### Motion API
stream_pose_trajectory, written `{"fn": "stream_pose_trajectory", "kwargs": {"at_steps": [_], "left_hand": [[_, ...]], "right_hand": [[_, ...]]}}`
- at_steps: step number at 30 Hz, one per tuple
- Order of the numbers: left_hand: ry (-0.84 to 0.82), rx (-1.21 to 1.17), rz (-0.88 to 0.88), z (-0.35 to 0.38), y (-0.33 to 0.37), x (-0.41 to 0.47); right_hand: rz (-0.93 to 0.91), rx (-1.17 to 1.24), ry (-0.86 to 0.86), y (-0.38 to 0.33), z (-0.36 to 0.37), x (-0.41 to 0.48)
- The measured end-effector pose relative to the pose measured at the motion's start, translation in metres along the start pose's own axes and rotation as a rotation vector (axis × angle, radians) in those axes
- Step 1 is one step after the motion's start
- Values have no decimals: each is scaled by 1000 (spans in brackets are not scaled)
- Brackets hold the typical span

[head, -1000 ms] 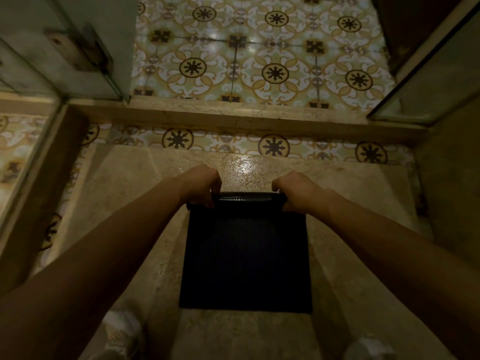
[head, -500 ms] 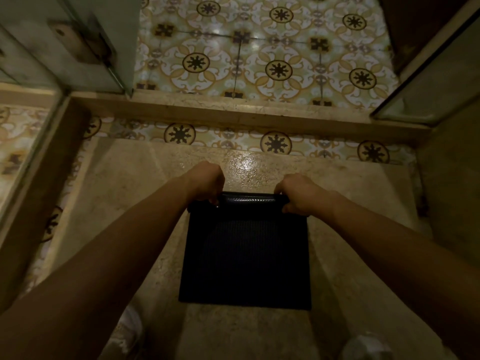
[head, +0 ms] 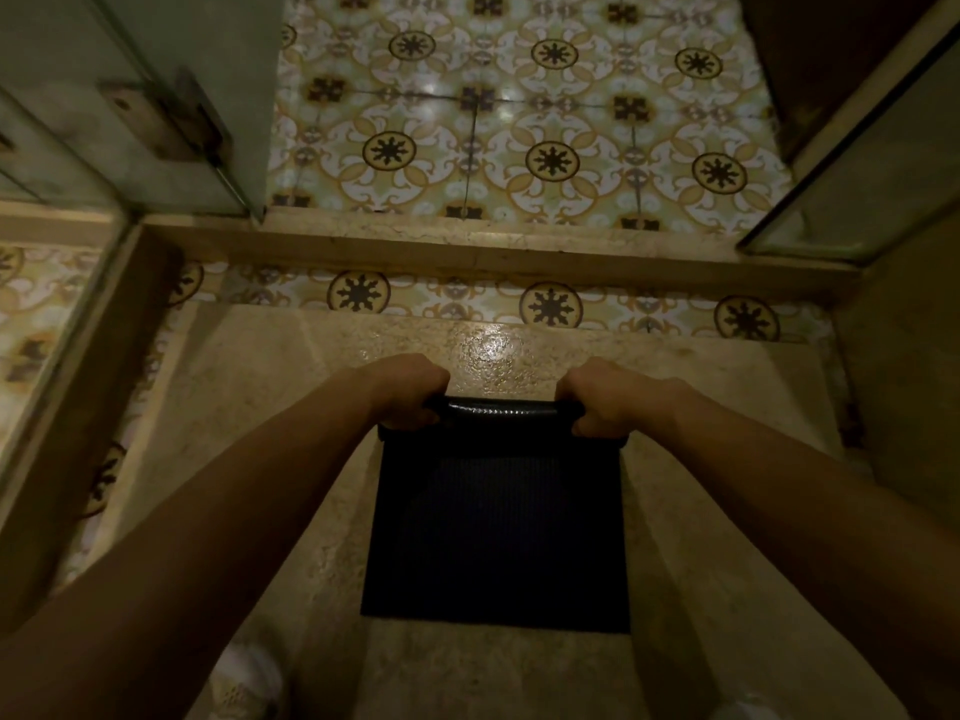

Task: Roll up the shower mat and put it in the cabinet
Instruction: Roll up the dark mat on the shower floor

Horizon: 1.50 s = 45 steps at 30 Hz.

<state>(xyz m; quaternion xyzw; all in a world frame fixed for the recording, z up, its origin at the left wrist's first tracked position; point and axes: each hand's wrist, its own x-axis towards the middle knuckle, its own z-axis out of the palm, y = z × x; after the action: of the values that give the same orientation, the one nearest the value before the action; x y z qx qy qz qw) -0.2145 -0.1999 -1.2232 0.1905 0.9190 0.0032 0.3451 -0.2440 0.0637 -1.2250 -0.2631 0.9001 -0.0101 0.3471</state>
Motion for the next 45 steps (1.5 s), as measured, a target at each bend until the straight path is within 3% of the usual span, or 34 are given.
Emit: {"fn": "stream_pose_trajectory", "kwargs": {"at_steps": [11,17,21,24,30,36,45], "left_hand": [[320,120,-45,-21,-21,30],[323,86,-79,-23,-28,37],[233,-74,-54,-35,-36,35],[198,-77,-61,-37,-33,33],[314,-43,-107,-33,-19,30],[161,-212,-129,-41,-24,24],[260,-257,-215,-39,-16,13]], "right_hand": [[65,-63,312,13,-21,27],[41,-86,459,17,-16,40],[42,-73,514,16,-11,37],[37,-56,516,14,-6,34],[-38,-43,421,22,-10,29],[-16,-43,404,14,-15,26],[13,50,320,20,-23,19]]}}
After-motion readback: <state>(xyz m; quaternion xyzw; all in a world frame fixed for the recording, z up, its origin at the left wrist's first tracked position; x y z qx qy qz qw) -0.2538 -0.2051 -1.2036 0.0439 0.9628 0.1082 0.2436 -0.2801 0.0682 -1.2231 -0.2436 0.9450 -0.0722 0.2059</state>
